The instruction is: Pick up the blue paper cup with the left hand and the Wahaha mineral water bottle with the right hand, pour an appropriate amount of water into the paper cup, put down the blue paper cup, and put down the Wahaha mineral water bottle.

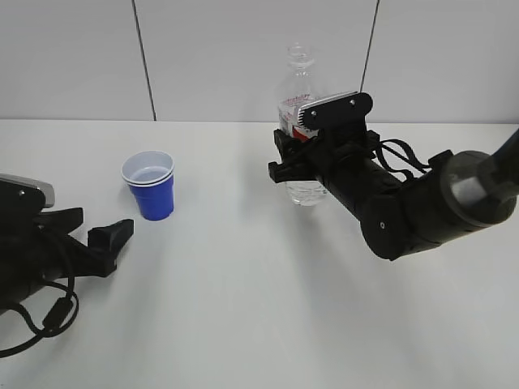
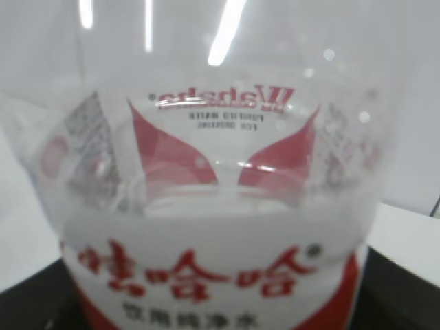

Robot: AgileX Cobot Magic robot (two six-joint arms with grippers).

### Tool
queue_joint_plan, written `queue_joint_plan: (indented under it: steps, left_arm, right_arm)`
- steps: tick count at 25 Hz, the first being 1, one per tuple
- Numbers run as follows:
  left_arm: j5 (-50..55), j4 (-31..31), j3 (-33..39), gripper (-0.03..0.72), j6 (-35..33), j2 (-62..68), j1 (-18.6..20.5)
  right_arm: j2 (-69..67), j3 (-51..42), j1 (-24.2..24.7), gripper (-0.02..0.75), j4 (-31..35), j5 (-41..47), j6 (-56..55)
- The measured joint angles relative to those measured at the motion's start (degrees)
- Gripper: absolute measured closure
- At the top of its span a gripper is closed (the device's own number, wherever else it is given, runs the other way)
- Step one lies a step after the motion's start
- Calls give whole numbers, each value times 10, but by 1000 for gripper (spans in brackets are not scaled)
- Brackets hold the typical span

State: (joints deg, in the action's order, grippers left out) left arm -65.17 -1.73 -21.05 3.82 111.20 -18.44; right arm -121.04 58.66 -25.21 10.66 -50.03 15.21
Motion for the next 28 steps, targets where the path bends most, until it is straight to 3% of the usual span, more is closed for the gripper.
queue_joint_plan:
  steps: [10,16,22,28]
  left_arm:
    - [12,11,5,59,0,-113,-39]
    - [19,11,7,67,0,-131,-43]
    - [20,11,7,78,0,-132,-43]
    - [20,11,7,80,0,-133,-43]
  right_arm:
    - [-65,54,16,244,12,-2,-14]
    - [-74,57,17,243,24,-17,-24]
    - [-74,57,17,148,35,-17,-25]
    - [-74,58,17,127,46,0,-34]
